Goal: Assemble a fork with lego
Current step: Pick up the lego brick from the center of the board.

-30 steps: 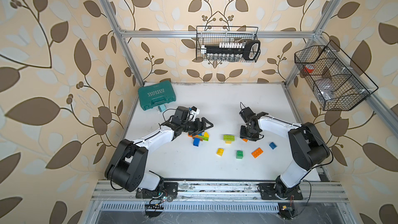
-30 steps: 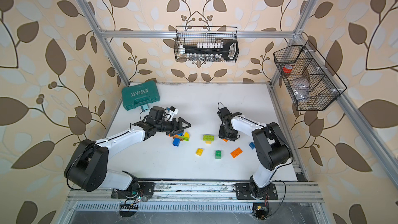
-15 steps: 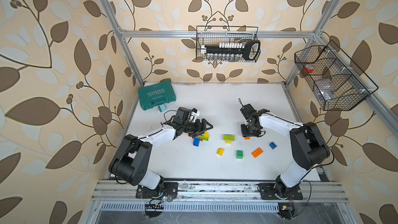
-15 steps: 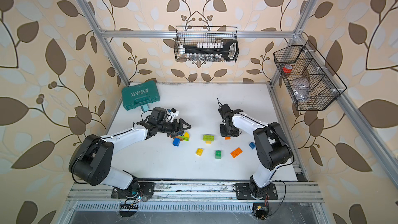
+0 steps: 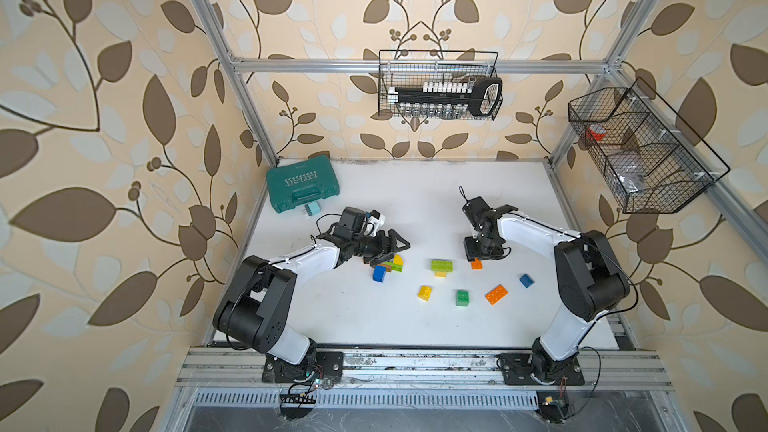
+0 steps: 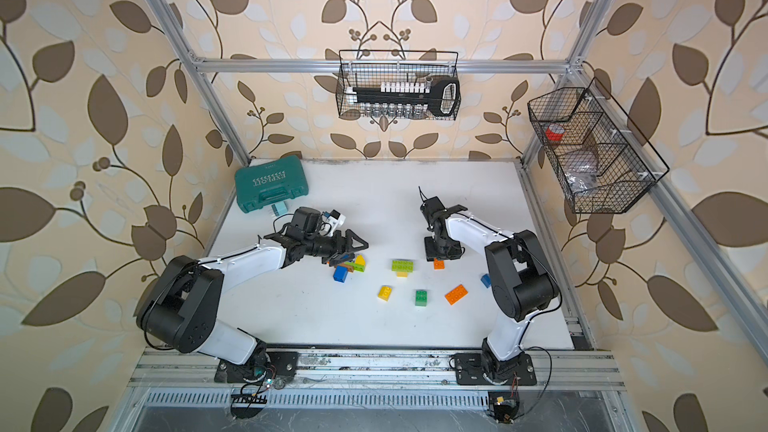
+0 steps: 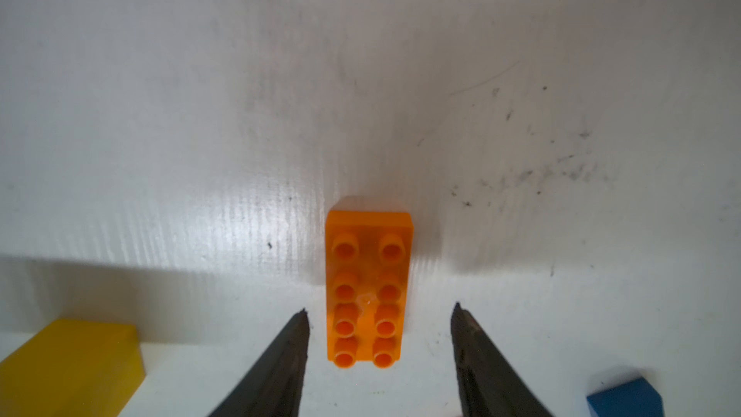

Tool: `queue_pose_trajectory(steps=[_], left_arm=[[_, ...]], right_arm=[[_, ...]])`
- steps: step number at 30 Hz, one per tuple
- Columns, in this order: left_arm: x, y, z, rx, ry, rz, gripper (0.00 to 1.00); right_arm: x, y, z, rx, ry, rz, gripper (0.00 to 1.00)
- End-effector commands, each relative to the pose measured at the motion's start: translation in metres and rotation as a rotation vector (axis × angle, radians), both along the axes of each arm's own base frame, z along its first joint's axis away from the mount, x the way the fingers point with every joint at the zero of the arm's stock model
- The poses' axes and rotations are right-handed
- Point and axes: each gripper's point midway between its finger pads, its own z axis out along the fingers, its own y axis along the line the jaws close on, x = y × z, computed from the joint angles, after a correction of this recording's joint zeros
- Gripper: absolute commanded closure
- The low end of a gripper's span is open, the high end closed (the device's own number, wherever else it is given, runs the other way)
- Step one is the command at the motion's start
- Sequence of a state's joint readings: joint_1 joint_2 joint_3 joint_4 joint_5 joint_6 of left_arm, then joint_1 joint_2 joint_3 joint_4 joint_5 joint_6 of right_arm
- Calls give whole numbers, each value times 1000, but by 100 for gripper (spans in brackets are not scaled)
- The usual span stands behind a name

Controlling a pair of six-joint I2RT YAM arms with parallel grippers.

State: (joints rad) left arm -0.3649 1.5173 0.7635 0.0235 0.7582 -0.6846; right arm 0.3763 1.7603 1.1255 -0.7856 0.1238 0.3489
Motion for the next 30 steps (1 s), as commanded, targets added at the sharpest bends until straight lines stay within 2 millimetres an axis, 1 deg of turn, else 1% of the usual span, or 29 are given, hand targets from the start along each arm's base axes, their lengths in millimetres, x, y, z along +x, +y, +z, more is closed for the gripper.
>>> queue_pose_trajectory(steps=[1, 4, 10, 15, 18, 22, 23, 25, 27, 29, 30], left_arm=[[9, -2, 13, -31, -42, -15, 15], [9, -2, 12, -32, -40, -16, 15], [8, -2, 10, -39, -33, -15, 16], [8, -2, 10, -44, -30, -13, 16], [6, -2, 9, -42, -27, -15, 16], [7, -2, 8, -45, -22, -12, 16], [7, -2, 9, -47, -22, -14, 16], [7, -3, 9, -48, -21, -14, 17], [7, -3, 9, -49, -20, -15, 17], [7, -3, 8, -48, -17, -16, 17], [7, -3, 7, -48, -14, -17, 17]], right_arm=[[-15, -3, -10, -37, 38, -30, 43], [-21, -3, -16, -47, 51, -39, 44], [-26, -5, -14, -73, 53, -36, 50], [-23, -7, -18, -93, 49, -27, 53], [-16, -4, -17, -82, 31, -15, 54], [-12, -2, -16, -84, 36, 30, 63], [-12, -2, -15, -87, 41, 51, 63], [-15, -4, -17, -95, 57, 93, 63], [-16, -6, -17, -82, 68, 112, 59], [-13, -8, -15, -67, 65, 120, 56], [-10, -6, -13, -46, 56, 128, 53]])
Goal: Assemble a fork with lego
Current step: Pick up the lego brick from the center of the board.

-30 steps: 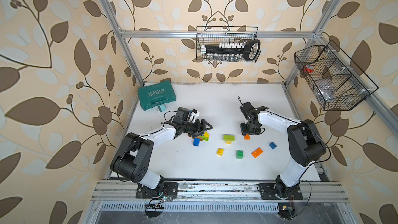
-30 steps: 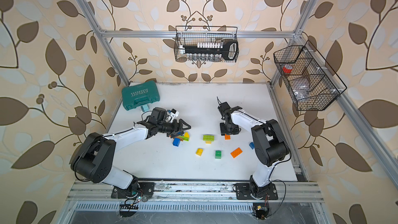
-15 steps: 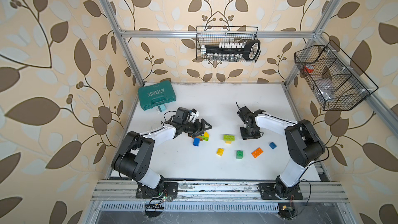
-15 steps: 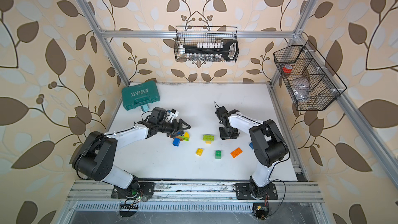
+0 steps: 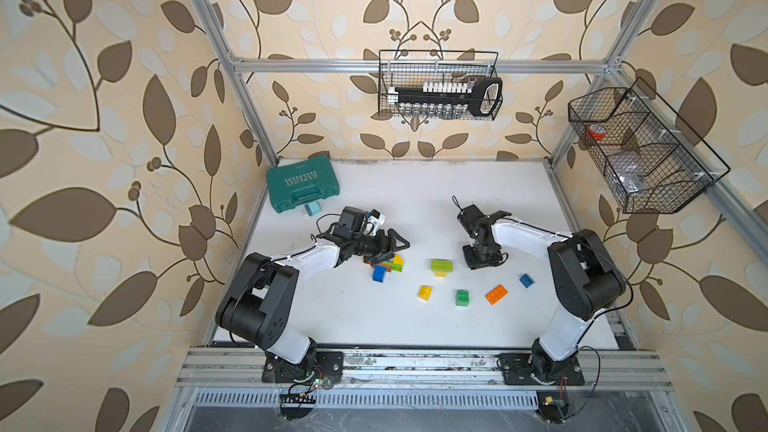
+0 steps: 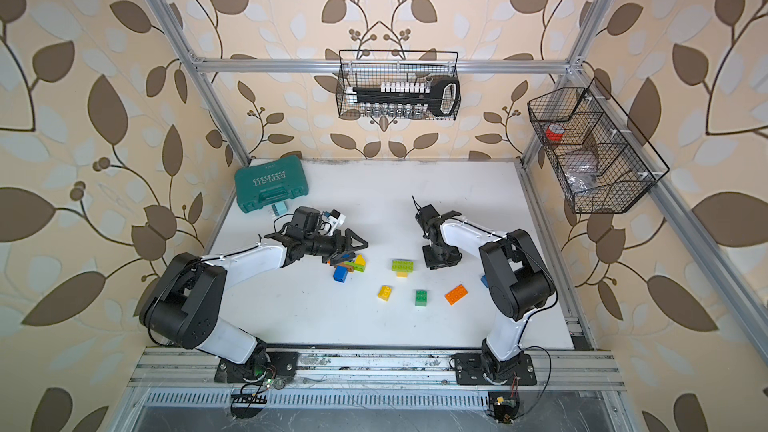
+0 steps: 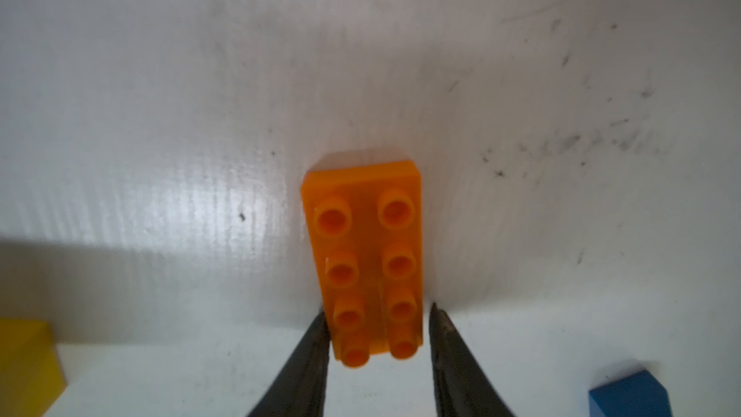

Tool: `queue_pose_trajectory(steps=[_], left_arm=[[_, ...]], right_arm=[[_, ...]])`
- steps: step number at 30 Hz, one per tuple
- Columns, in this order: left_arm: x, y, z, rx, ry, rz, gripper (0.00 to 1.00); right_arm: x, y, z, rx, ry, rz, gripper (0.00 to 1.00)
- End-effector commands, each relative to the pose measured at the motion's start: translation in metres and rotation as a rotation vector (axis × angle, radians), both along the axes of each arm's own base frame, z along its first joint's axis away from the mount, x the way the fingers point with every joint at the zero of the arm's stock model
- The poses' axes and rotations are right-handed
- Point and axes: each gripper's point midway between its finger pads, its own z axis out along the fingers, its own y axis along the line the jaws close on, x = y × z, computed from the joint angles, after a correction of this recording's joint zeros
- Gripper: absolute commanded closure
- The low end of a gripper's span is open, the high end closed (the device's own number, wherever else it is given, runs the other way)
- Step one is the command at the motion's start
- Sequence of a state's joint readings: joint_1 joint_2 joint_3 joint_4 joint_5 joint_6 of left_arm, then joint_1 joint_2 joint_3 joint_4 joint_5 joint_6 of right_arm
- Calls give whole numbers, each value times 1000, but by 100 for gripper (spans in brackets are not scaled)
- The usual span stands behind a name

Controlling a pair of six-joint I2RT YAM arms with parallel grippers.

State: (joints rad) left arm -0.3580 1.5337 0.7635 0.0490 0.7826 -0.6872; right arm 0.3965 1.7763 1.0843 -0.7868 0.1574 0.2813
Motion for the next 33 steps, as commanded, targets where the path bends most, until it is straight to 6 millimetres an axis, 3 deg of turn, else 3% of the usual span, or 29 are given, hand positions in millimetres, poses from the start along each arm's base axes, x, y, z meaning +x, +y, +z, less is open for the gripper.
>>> queue_pose_trajectory(steps=[1, 6, 12, 23, 33], left_arm=[[5, -2, 7, -27, -13, -8, 17], [5, -1, 7, -26, -14, -7, 17], [7, 0, 5, -19, -13, -4, 17], [8, 0, 2, -23, -3, -2, 19], [10, 0, 3, -25, -3, 2, 20]], right_arm=[[10, 1, 4, 33, -2, 45, 51], [32, 17, 17, 108, -43, 71, 46], [44, 18, 12, 93, -38, 88, 47], [51, 7, 6, 18, -38, 94, 50], [39, 7, -5, -9, -11, 92, 56]])
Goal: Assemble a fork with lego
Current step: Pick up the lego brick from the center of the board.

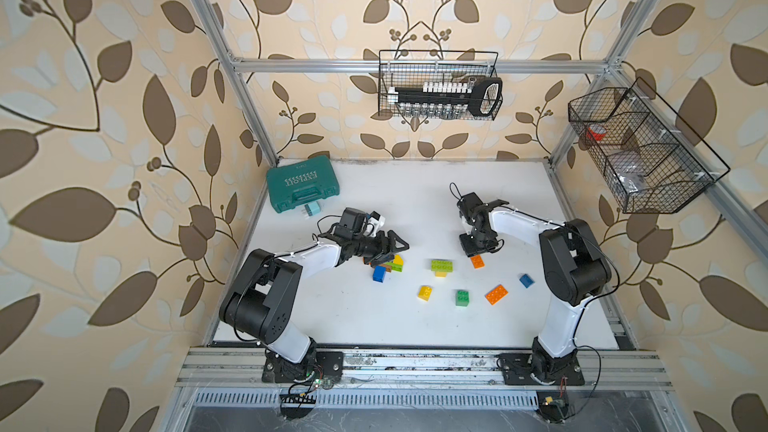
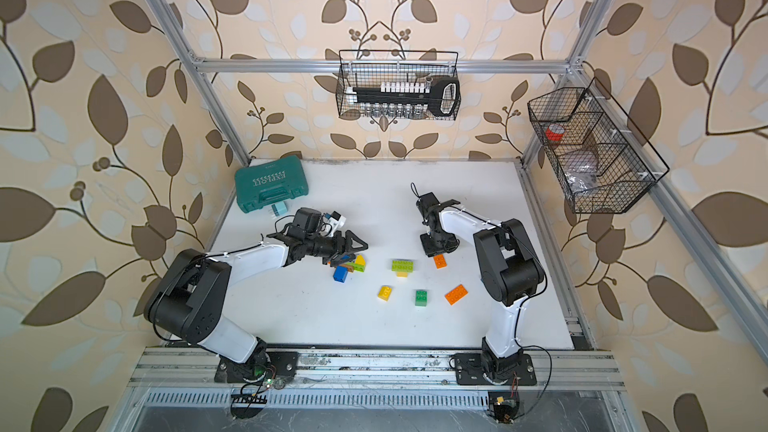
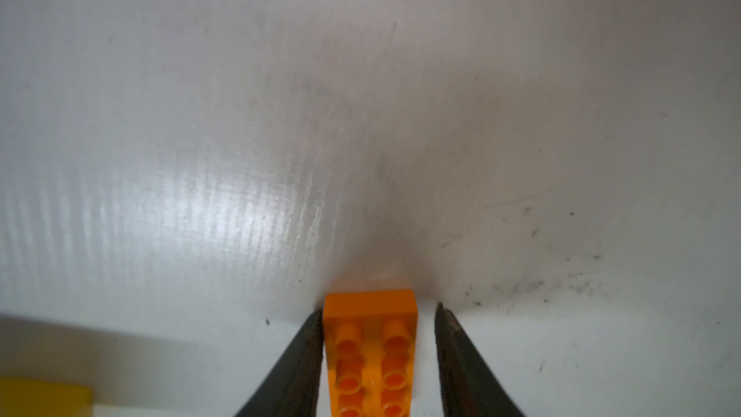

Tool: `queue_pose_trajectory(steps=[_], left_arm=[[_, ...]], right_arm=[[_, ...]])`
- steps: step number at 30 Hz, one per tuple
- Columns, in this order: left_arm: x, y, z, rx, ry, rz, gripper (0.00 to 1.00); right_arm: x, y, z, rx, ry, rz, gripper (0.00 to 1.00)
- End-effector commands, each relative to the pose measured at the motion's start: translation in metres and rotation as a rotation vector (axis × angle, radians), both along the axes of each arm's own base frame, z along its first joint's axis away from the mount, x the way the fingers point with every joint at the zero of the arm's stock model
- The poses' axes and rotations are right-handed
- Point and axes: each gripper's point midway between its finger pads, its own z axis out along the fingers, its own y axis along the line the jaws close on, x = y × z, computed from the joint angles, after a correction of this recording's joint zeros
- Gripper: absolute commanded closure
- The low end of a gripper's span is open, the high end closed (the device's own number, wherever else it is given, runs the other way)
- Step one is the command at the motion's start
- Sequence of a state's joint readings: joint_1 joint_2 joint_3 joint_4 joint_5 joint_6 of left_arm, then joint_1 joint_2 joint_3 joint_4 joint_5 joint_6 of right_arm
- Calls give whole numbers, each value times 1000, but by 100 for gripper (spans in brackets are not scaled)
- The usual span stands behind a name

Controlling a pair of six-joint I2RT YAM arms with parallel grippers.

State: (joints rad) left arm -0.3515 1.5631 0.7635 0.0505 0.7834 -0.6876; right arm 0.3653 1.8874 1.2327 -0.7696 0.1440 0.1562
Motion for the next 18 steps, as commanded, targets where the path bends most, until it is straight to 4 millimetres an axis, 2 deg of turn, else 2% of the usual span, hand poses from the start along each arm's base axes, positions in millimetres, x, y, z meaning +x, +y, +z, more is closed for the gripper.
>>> queue_pose_trajectory(steps=[1, 5, 8, 11, 14, 18], left_arm=[[9, -2, 13, -36, -29, -4, 20], [8, -2, 13, -37, -24, -6, 21], [7, -3, 12, -42, -18, -11, 22], [8, -5, 12, -54, -15, -14, 23], [7, -7, 11, -63, -1, -21, 23], [4, -17, 8, -61, 19, -60, 27]], right_arm=[[-5, -2, -7, -28, 19, -2, 59], [-6, -2, -3, -27, 23, 7, 71], [-4, 2, 6, -4, 4, 30, 73], [1, 15, 19, 66, -38, 87, 73], [7, 28, 39, 141, -104, 163, 74], [4, 47, 70, 245, -189, 296, 74]])
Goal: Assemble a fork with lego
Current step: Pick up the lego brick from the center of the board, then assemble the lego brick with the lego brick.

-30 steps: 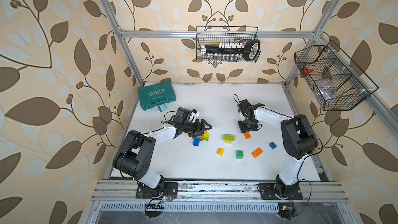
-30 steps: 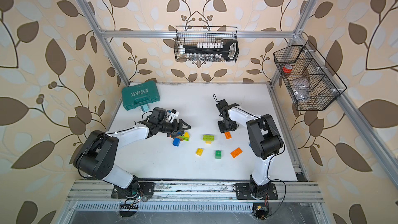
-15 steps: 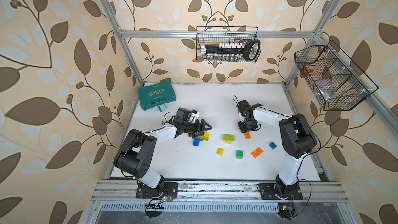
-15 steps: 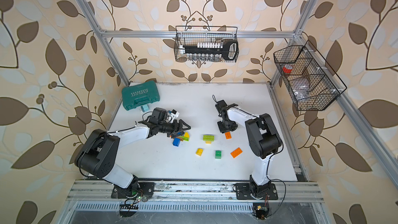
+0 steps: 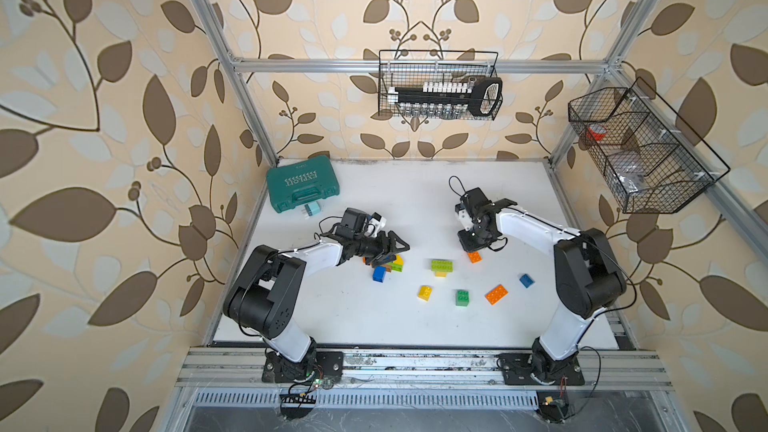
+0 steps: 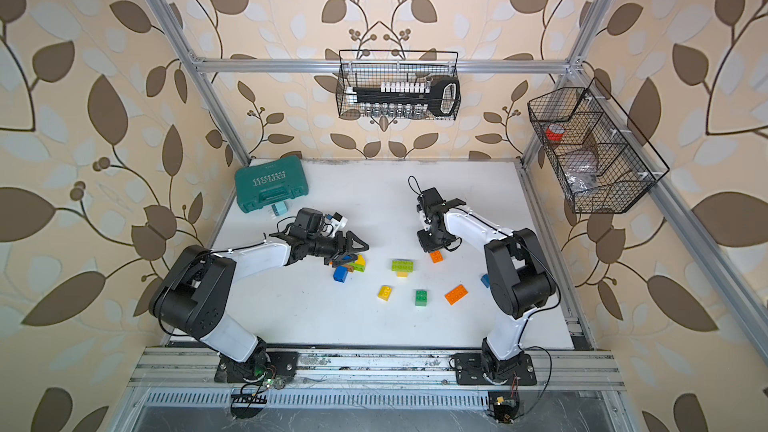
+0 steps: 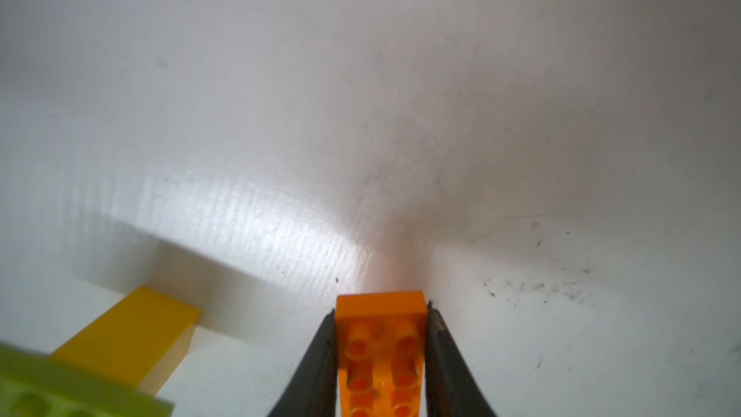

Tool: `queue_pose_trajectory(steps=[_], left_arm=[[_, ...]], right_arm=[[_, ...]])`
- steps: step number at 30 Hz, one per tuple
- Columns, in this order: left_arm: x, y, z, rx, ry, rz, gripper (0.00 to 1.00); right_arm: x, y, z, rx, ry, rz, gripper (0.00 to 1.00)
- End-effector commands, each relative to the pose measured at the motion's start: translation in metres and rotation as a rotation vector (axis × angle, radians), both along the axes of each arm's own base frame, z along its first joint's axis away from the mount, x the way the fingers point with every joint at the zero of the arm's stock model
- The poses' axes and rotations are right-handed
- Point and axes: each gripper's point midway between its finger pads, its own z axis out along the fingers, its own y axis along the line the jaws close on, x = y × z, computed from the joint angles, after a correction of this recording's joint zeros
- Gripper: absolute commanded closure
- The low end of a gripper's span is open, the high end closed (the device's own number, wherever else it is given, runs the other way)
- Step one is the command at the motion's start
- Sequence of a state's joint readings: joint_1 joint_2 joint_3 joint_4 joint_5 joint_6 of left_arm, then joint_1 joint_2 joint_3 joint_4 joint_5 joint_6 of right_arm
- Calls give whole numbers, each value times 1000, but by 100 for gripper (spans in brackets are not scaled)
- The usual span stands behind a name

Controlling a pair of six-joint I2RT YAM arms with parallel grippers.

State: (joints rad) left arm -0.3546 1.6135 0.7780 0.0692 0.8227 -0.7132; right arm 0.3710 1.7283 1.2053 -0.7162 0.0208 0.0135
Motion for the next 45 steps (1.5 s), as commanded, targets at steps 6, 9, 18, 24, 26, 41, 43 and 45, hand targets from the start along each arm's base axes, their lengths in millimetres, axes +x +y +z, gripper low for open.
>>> queue_pose_trajectory(steps=[6, 9, 18, 24, 26, 41, 43, 45], left_arm=[[-6, -36, 14, -54, -11, -134, 33], [-13, -52, 12, -63, 9, -184, 38], [-24, -82, -9, -62, 51, -217, 44], [-19, -93, -10, -70, 18, -173, 45], [-19, -99, -12, -70, 4, -179, 45], [-23, -107, -38, -78, 48, -180, 58], [-24, -106, -44, -70, 58, -179, 60], [-24, -106, -46, -67, 61, -178, 62]], right_arm=[[-30, 31, 40, 110, -21, 340, 69], [-48, 51, 44, 148, -21, 484, 69], [-75, 67, 33, 97, -30, 759, 70], [-80, 73, 29, 101, -47, 859, 71], [-79, 73, 27, 99, -41, 874, 72], [-72, 81, 13, 70, 6, 994, 73], [-70, 81, 12, 64, 9, 1005, 73], [-69, 82, 10, 61, 22, 1015, 73]])
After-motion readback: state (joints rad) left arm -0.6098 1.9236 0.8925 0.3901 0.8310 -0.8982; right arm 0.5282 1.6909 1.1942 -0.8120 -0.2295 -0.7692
